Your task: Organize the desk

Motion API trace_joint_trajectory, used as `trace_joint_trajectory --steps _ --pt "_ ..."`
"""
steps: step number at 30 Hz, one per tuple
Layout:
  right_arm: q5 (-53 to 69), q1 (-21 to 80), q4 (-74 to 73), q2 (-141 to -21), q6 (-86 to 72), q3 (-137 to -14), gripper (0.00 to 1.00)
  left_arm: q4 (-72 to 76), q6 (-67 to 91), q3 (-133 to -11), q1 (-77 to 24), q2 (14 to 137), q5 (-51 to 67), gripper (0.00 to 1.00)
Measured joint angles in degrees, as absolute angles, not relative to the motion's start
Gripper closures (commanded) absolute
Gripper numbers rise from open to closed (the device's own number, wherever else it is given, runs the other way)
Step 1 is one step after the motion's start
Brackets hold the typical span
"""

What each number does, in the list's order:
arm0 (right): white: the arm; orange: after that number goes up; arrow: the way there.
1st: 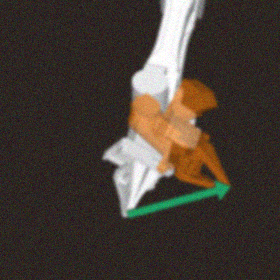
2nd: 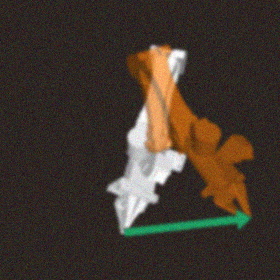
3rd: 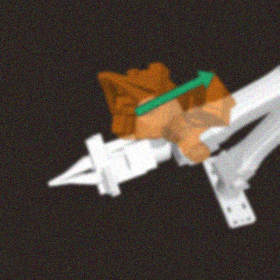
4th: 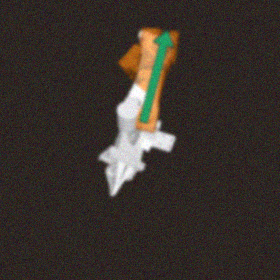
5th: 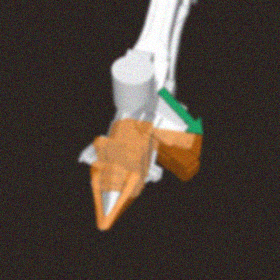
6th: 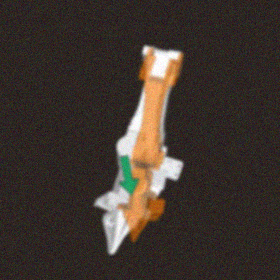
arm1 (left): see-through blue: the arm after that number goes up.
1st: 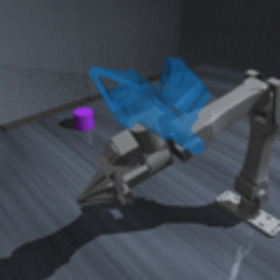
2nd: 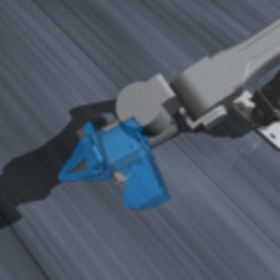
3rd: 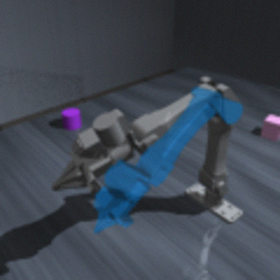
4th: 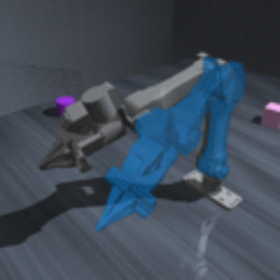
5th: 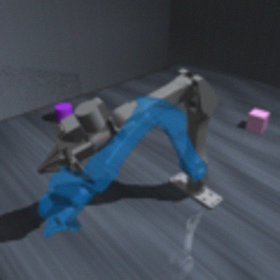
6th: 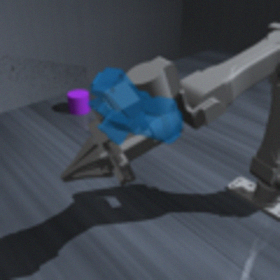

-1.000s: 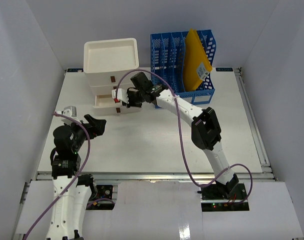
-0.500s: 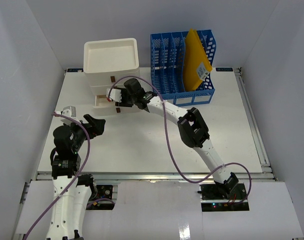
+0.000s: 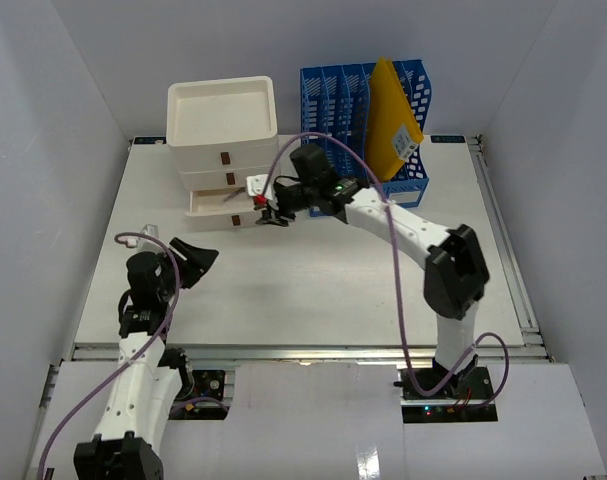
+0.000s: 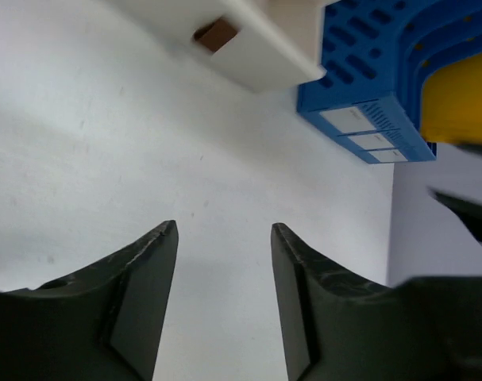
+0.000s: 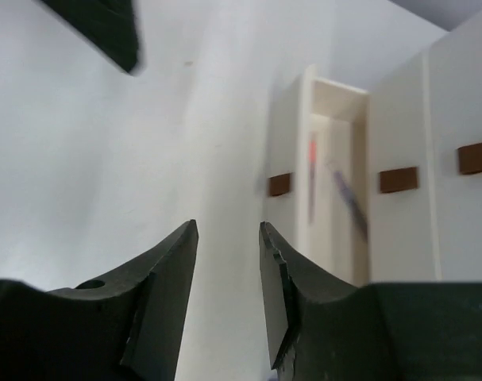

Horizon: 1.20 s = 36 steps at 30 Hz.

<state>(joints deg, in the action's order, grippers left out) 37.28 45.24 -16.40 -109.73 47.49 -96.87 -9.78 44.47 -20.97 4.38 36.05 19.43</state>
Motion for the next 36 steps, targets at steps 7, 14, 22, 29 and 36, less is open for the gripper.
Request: trace_joint_trajectory --steps 7,14,22,29,36 --pt "49.6 40.0 -17.1 -85.6 45.7 -70.8 0.70 0.1 61.6 -14.2 3.5 52.7 20.6 0.55" --pt "58.2 27.0 -14.4 -72.9 39.8 -52.6 0.77 9.6 70.0 -17.1 1.5 67.0 13.9 0.65" --pt "64.4 20.0 -7.9 -66.6 34.1 -45.1 0.78 15.9 75.1 -26.2 -1.6 83.2 7.6 0.68" --pt "65.3 18.6 -6.6 -65.7 34.7 -45.1 0.78 18.7 76.2 -36.7 -2.4 94.6 5.7 0.62" --pt "65.3 18.4 -6.8 -65.7 36.1 -45.0 0.79 18.8 76.8 -44.7 -2.4 103.4 5.7 0.49"
